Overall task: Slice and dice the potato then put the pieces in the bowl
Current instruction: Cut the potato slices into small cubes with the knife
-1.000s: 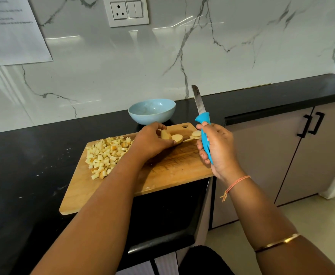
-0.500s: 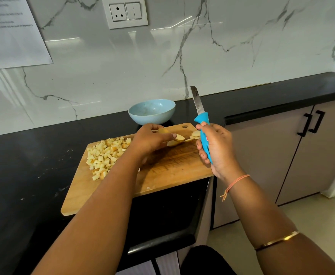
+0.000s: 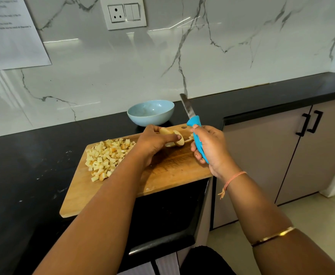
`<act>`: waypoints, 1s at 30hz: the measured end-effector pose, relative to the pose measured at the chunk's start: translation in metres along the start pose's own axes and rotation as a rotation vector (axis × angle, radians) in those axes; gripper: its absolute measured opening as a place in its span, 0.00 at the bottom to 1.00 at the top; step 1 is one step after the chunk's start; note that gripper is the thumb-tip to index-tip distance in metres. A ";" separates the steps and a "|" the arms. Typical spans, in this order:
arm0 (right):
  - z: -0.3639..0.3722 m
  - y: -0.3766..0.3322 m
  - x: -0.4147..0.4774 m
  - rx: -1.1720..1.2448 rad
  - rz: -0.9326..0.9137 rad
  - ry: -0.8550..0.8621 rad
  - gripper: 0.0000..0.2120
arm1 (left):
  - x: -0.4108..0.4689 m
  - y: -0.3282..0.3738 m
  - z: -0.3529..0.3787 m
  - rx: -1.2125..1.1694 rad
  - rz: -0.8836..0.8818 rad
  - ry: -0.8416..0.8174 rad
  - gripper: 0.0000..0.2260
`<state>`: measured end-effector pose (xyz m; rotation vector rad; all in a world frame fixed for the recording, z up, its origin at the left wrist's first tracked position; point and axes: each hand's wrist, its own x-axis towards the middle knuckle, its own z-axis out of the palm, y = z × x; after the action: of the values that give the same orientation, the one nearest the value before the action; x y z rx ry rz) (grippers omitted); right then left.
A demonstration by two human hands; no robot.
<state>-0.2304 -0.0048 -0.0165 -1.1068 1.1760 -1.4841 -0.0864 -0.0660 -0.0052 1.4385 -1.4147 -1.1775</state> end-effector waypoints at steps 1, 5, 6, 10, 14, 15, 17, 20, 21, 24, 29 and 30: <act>0.002 -0.001 0.001 -0.051 0.015 -0.023 0.10 | -0.003 0.000 0.000 0.005 0.013 0.003 0.29; 0.014 -0.005 0.006 -0.132 0.089 -0.112 0.08 | -0.004 -0.002 -0.002 0.017 0.056 -0.032 0.23; 0.017 -0.005 0.008 -0.135 0.111 -0.124 0.09 | -0.005 -0.001 -0.002 0.020 0.060 -0.036 0.15; 0.031 -0.003 0.017 -0.160 0.158 -0.099 0.11 | -0.008 0.000 -0.001 -0.004 0.029 -0.005 0.11; 0.038 -0.003 0.021 -0.088 0.213 -0.075 0.13 | -0.006 0.000 -0.007 -0.039 -0.001 -0.048 0.11; 0.038 -0.003 0.022 -0.074 0.233 -0.069 0.13 | -0.006 0.001 -0.007 -0.063 0.002 -0.070 0.11; 0.037 -0.004 0.023 -0.059 0.259 -0.061 0.13 | -0.007 0.003 -0.008 -0.102 -0.008 -0.086 0.11; 0.036 -0.005 0.023 -0.040 0.256 -0.046 0.11 | -0.010 0.008 -0.010 -0.082 -0.026 -0.013 0.08; 0.035 -0.004 0.023 -0.038 0.243 -0.038 0.11 | -0.010 0.009 -0.010 -0.070 -0.021 0.017 0.07; 0.032 0.000 0.021 0.022 0.169 -0.018 0.12 | -0.012 0.010 -0.011 -0.133 -0.047 0.051 0.08; 0.021 0.002 0.016 0.291 0.132 -0.005 0.13 | -0.011 0.010 -0.009 -0.302 -0.096 0.014 0.09; 0.020 0.002 0.015 0.312 0.134 -0.005 0.14 | -0.011 0.010 -0.008 -0.321 -0.100 0.016 0.10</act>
<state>-0.2131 -0.0235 -0.0136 -0.8038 0.9551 -1.4976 -0.0811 -0.0566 0.0072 1.2990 -1.0938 -1.3826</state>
